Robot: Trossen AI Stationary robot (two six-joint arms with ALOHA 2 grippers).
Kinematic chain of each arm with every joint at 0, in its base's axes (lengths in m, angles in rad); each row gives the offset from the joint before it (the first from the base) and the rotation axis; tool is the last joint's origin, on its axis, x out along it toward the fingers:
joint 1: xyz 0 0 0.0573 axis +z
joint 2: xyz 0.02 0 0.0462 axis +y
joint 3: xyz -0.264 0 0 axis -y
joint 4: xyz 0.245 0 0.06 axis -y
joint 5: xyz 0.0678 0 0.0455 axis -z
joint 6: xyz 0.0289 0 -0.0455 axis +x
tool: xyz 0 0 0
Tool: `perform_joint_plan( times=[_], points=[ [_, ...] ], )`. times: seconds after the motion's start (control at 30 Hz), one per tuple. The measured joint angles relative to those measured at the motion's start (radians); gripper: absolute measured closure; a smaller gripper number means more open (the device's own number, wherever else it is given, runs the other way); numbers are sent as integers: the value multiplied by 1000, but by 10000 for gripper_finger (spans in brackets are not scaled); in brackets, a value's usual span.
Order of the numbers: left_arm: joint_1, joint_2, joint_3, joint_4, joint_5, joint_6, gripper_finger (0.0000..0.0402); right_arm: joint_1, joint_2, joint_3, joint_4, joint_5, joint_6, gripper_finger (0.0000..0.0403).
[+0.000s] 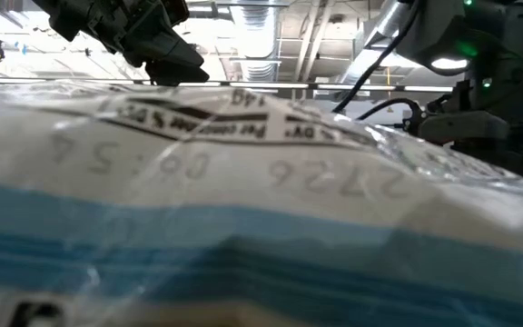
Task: Pick & Place Food Item
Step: Put the blue spoon into the green bin
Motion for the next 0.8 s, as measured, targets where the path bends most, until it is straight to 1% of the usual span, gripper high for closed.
perform_joint_plan(
  times=[0.1,0.2,0.5,0.67,0.8],
  points=[
    [0,0,0,0,0,0,266,0,0,1,19,5,15,163],
    [0,0,0,0,0,0,266,-1,0,2,17,8,43,187],
    [0,0,0,0,0,0,266,-1,1,3,23,10,59,257],
    [0,0,0,4,0,0,266,-1,2,5,9,9,59,283],
    [0,0,0,4,0,0,266,-1,2,5,-2,9,59,292]
  ],
)
